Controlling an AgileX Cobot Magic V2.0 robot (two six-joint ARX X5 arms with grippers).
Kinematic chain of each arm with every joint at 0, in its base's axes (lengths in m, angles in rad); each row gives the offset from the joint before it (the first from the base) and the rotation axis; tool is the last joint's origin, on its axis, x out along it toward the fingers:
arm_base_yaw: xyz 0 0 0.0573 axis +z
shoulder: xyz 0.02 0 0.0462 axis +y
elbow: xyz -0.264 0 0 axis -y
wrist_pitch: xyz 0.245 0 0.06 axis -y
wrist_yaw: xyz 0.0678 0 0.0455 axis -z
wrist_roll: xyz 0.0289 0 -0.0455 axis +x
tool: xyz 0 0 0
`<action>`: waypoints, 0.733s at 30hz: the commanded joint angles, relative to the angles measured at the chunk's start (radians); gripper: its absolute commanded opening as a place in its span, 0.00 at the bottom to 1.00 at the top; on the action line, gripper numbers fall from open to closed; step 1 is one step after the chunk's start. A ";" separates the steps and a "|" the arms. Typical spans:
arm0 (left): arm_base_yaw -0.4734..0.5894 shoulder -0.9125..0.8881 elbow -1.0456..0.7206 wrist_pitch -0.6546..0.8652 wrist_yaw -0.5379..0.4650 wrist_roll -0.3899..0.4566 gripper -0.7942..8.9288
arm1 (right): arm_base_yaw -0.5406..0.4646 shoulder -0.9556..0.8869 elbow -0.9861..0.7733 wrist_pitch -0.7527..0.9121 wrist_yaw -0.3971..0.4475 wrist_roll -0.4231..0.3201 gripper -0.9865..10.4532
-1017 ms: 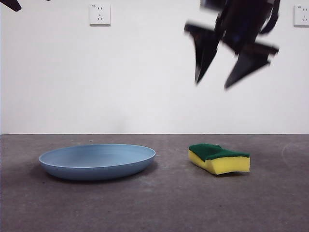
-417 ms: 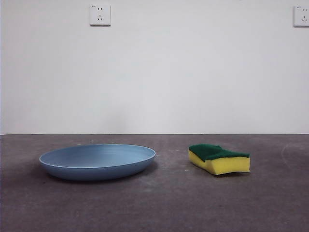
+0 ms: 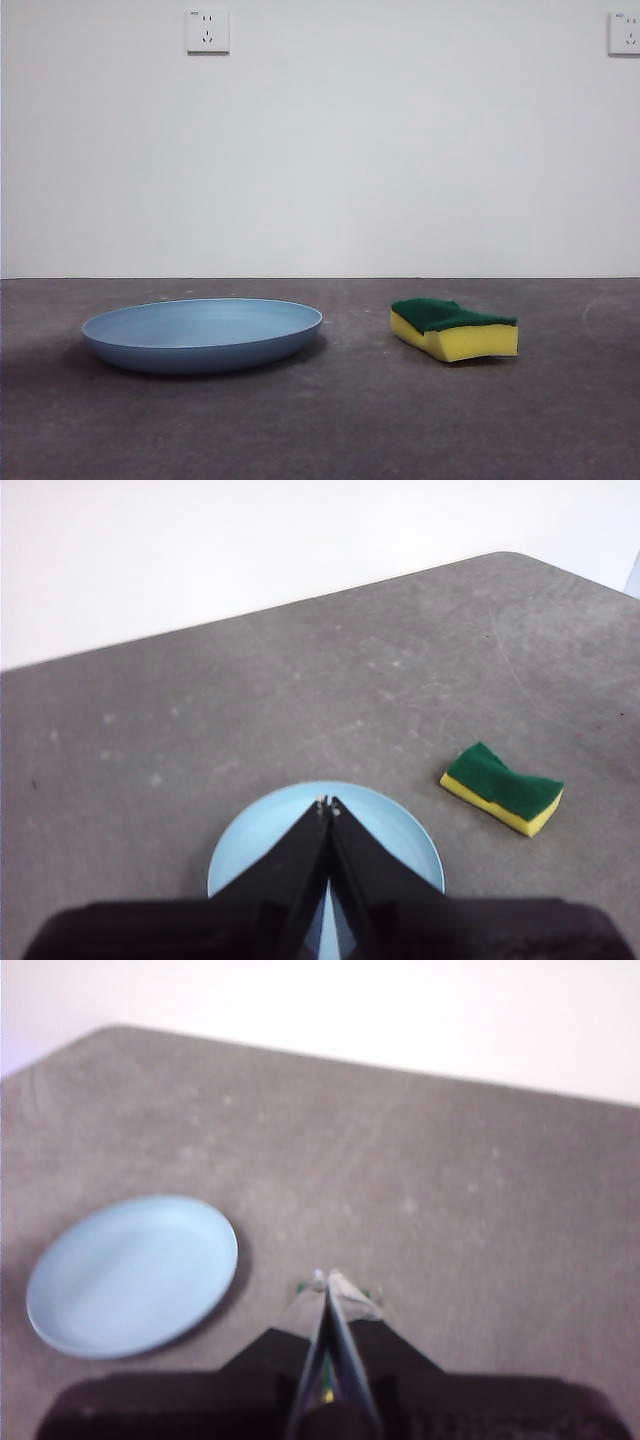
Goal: Pick up the plate,pick up the cloth,clean the plate with the cloth
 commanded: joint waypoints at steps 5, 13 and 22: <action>-0.004 -0.080 -0.080 -0.032 0.002 -0.093 0.08 | 0.002 -0.037 -0.041 -0.049 0.006 0.088 0.09; -0.003 -0.042 -0.080 -0.056 -0.001 -0.093 0.08 | 0.002 -0.035 -0.041 -0.050 0.005 0.088 0.09; -0.003 -0.003 -0.080 -0.060 -0.004 -0.073 0.08 | 0.002 -0.035 -0.041 -0.051 0.005 0.088 0.09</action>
